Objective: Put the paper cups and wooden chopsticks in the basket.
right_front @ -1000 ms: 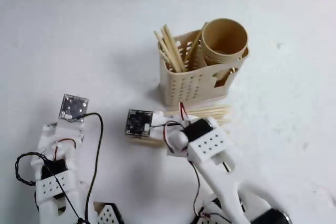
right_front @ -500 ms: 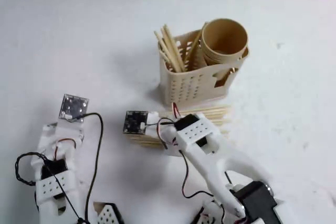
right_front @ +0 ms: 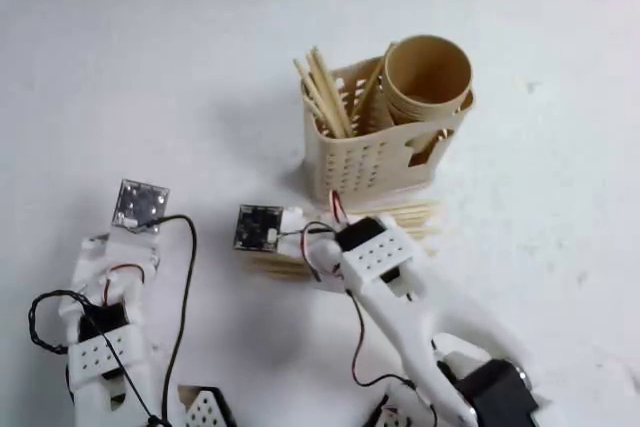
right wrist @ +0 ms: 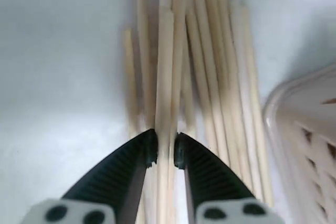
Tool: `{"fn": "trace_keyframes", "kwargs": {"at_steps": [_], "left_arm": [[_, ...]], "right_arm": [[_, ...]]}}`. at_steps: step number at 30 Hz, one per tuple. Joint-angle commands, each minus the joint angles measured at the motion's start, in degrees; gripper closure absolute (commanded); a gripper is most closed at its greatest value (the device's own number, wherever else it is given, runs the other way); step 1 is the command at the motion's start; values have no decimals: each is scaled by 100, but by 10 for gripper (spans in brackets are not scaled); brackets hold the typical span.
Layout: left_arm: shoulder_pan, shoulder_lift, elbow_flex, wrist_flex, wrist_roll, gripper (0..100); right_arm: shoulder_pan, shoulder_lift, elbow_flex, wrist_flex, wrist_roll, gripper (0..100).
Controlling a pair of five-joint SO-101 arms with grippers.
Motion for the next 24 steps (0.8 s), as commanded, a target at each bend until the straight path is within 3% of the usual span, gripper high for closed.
{"fn": "trace_keyframes", "kwargs": {"at_steps": [1,9,15,24], "left_arm": [[84,-66,-18,-114,26,845],[84,-66,-18,-114,26,845],[84,-66,-18,-114,26,845],[84,-66,-18,-114,26,845]], "right_arm": [[-4,-462,-167,101,9,981],[-4,-743,-132,198,9,976],[136,84,-149,13,0,913],[154,804,-167,-593,0,944]]}}
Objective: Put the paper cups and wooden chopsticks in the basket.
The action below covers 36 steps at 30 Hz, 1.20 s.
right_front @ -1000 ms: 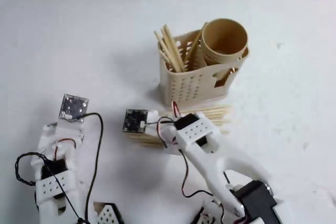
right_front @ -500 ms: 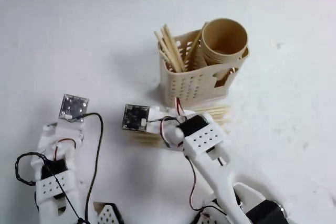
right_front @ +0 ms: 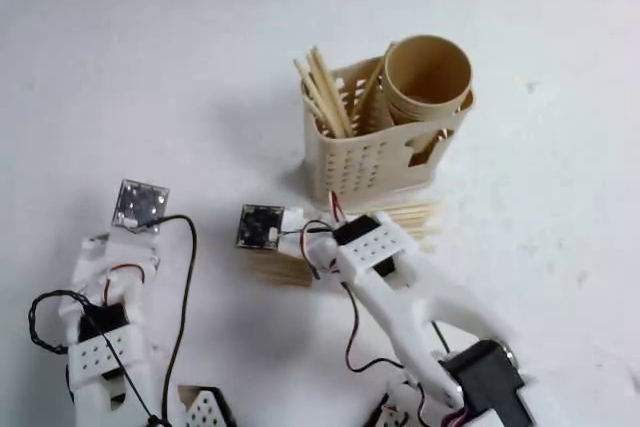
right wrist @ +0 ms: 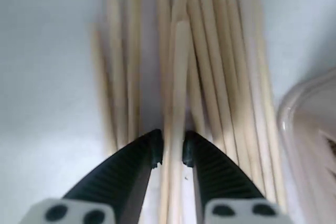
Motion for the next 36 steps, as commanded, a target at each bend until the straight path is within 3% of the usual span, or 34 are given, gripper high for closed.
{"fn": "trace_keyframes", "kwargs": {"at_steps": [1,19,24,28,36], "left_arm": [[84,-66,-18,-114,26,845],[84,-66,-18,-114,26,845],[84,-66,-18,-114,26,845],[84,-66,-18,-114,26,845],[84,-66,-18,-114,26,845]], "right_arm": [[66,13,-158,-119,0,951],[40,-1121,-738,848,-404,980],[22,-945,-721,822,-677,906],[22,-760,-721,716,-695,985],[31,-629,-695,629,-686,980]]}}
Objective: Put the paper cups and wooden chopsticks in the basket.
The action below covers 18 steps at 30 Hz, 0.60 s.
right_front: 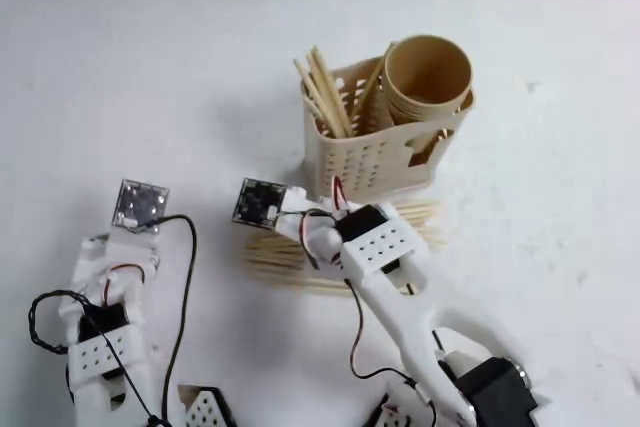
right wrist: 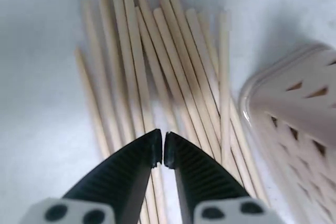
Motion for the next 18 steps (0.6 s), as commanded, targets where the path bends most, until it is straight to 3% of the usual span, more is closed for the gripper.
{"fn": "trace_keyframes", "kwargs": {"at_steps": [1,11,18], "left_arm": [[84,-66,-18,-114,26,845],[84,-66,-18,-114,26,845],[84,-66,-18,-114,26,845]], "right_arm": [[31,-22,-211,-57,-18,980],[-13,-40,97,-31,-62,980],[-831,-84,440,215,-62,980]]}}
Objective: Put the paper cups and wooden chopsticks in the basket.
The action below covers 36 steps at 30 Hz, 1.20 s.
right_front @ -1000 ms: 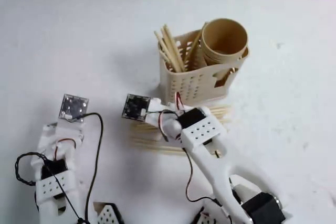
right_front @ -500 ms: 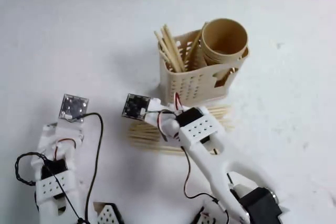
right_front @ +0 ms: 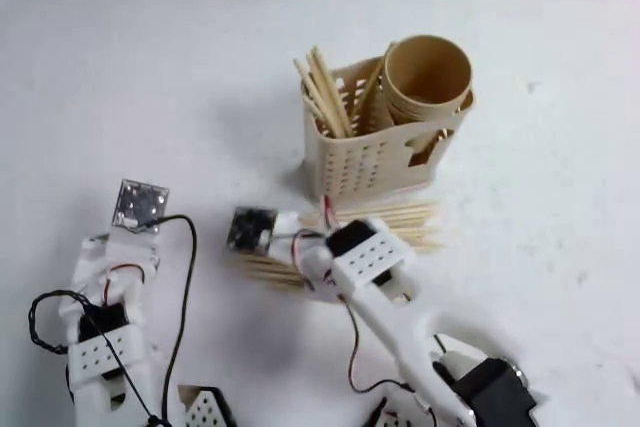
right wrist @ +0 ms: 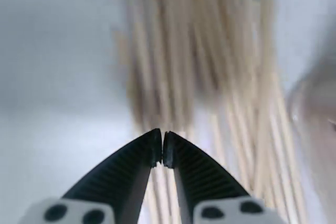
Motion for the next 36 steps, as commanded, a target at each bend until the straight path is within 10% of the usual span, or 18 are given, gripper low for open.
{"fn": "trace_keyframes", "kwargs": {"at_steps": [1,36], "left_arm": [[84,-66,-18,-114,26,845],[84,-66,-18,-114,26,845]], "right_arm": [[-365,-84,18,48,-53,980],[-312,-13,738,-875,-413,919]]}}
